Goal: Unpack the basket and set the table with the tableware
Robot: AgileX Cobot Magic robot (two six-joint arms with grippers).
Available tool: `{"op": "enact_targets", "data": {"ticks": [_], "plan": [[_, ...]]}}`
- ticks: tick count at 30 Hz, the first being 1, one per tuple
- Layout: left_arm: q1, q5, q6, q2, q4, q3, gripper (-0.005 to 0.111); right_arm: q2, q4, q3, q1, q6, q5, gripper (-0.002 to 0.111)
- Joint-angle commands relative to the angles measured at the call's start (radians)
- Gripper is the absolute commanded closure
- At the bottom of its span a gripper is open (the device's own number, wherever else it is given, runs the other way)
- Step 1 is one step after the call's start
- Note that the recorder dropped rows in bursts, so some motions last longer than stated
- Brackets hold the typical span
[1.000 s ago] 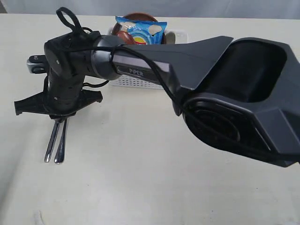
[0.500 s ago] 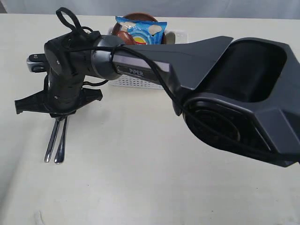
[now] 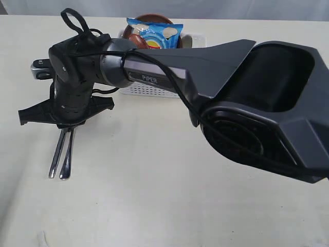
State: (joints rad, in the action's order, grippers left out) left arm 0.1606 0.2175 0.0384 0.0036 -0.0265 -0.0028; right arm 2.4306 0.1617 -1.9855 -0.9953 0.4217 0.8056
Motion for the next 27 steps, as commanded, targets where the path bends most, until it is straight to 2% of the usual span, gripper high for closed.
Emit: {"op": "enact_targets", "data": {"ticks": [1, 27], "plan": [[0.001, -0.006, 0.0, -0.004, -0.005, 0.003, 0.107, -0.004, -0.013, -0.001, 0.005, 0.008, -0.001, 0.109], [0.001, -0.006, 0.0, -0.004, -0.005, 0.003, 0.107, 0.017, -0.013, -0.001, 0.005, 0.039, -0.016, 0.109]]}}
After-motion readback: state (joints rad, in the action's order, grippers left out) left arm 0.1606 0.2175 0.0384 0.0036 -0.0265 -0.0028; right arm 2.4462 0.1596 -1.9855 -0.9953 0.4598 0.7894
